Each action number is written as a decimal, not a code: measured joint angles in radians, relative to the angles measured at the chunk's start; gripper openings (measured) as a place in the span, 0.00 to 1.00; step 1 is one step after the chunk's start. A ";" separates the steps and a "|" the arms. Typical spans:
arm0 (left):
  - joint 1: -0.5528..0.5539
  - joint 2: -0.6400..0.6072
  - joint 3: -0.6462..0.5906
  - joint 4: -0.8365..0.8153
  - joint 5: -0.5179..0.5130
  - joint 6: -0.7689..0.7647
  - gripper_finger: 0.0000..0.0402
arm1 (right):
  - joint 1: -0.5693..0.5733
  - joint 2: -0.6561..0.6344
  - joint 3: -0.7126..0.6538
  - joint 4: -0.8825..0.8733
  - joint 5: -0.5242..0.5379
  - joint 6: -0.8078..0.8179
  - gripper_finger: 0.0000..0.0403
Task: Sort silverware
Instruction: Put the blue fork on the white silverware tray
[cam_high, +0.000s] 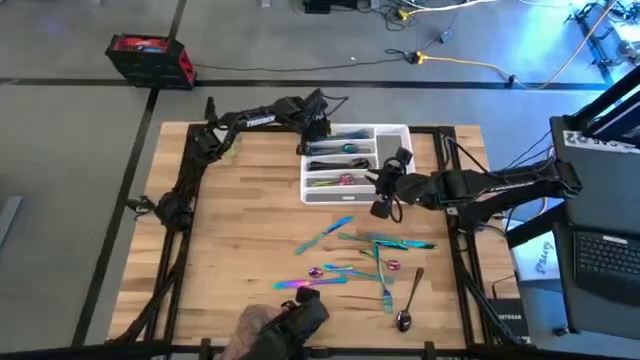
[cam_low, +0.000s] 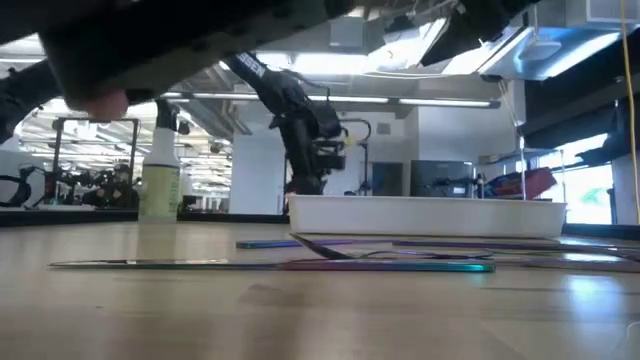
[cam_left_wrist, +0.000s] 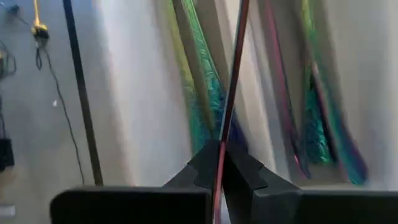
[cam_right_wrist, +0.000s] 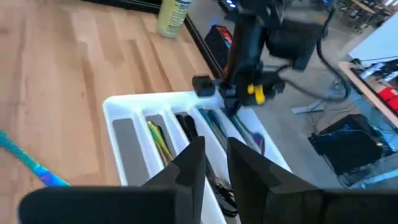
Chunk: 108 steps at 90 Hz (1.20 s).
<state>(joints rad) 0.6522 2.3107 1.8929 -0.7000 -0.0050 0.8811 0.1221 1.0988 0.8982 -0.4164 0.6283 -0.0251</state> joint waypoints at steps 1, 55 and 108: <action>-0.001 0.001 -0.001 -0.001 -0.002 -0.004 0.00 | 0.000 0.000 0.000 0.000 -0.003 0.000 0.13; -0.002 0.000 0.003 0.003 0.011 -0.233 0.14 | 0.002 0.001 0.000 0.003 -0.084 0.105 0.13; -0.016 -0.030 0.005 0.061 0.047 -0.308 0.47 | 0.002 0.032 0.000 0.023 -0.106 0.151 0.13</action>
<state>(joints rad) 0.6362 2.2810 1.8980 -0.6395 0.0418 0.5726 0.1242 1.1304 0.8982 -0.3931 0.5221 0.1260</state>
